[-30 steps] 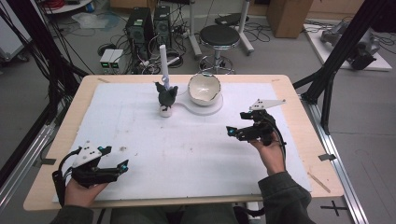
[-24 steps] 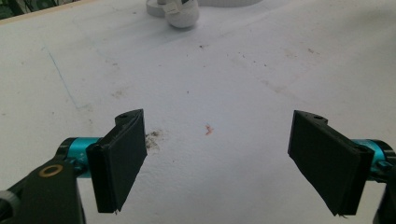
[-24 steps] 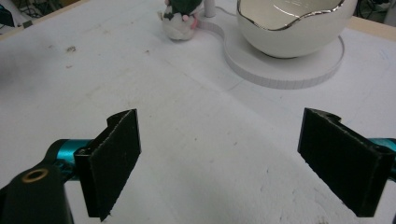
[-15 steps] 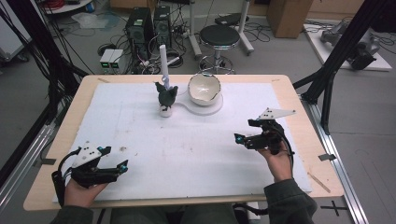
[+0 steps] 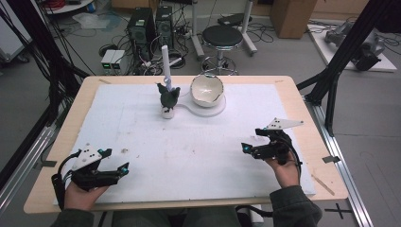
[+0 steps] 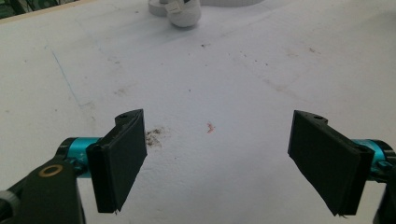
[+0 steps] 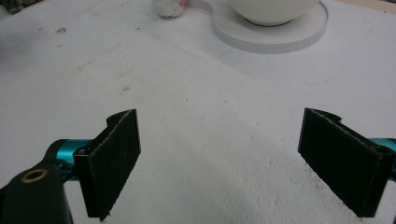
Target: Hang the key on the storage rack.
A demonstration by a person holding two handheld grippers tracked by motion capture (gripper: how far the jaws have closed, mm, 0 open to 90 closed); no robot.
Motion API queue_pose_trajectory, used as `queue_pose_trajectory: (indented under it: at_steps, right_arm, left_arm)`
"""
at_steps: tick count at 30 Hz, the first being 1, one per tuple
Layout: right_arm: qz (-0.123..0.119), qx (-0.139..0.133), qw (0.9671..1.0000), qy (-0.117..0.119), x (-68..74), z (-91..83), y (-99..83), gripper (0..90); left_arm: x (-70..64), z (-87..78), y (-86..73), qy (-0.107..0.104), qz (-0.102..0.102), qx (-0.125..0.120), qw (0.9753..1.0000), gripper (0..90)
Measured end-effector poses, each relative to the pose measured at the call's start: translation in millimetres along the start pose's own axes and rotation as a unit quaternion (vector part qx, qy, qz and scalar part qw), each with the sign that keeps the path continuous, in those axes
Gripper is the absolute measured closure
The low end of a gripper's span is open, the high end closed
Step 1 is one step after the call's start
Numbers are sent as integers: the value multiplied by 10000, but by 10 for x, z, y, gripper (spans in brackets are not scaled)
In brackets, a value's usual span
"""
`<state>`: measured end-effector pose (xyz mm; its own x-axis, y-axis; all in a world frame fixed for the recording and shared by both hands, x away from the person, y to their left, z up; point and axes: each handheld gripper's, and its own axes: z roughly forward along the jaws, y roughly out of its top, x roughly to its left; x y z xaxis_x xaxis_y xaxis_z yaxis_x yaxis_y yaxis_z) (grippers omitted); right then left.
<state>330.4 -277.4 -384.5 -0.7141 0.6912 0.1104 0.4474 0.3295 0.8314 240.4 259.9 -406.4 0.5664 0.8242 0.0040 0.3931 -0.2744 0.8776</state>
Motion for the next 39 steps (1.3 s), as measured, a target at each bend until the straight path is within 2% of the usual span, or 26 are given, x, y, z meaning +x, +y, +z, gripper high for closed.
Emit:
queue_pose_trajectory:
  at_steps: [12, 19, 31, 39]
  right_arm:
    - [68, -88, 9999, -8, 26, -64, -172, 121]
    - [140, -51, 9999, -25, 39, -87, -273, 121]
    - [96, -39, 9999, 63, 115, -125, -354, 120]
    - [-17, -35, 10000, 42, 130, -120, -361, 120]
  left_arm:
    - [4, -8, -8, 5, -31, 5, 10000, 198]
    - [1, -7, -13, -14, -29, 24, 10000, 198]
    - [26, -19, -46, -38, -71, 52, 10000, 197]
    - [27, -10, -54, -32, -92, 49, 9999, 198]
